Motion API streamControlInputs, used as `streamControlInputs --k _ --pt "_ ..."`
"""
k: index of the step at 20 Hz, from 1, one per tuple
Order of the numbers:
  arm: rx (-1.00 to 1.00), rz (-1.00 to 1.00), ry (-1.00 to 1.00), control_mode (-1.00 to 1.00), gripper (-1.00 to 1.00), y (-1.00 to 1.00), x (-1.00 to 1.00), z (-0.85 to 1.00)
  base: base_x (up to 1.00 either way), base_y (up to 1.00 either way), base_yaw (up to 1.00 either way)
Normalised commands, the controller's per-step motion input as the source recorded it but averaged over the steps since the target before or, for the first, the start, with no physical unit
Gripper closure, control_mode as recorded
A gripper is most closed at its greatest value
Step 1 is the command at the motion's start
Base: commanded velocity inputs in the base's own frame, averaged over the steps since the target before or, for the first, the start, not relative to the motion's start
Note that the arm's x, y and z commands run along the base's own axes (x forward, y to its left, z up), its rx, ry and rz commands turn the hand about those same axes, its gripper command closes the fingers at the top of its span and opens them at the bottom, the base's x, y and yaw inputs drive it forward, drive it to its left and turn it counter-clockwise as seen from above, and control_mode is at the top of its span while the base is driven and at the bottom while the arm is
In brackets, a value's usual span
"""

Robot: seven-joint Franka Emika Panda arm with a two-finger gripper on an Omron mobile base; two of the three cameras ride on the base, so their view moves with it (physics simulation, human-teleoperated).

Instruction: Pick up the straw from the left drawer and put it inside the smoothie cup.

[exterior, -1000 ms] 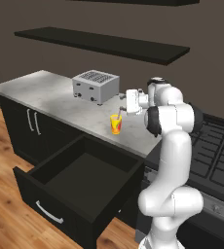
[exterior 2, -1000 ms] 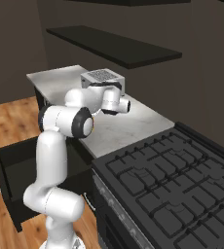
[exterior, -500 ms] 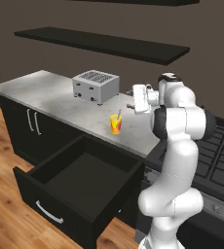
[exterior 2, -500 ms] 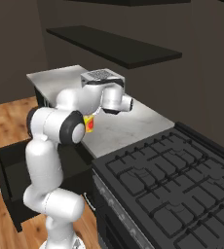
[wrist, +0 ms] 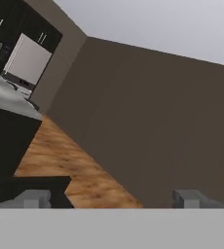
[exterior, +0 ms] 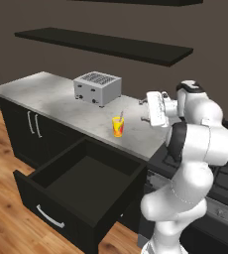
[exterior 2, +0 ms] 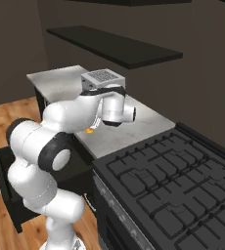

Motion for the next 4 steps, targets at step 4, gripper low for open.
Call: streamControlInputs --k 4 --pt "-0.1 0.01 -0.06 -1.0 -1.0 -0.27 -1.0 0.0 0.0 0.0 0.0"
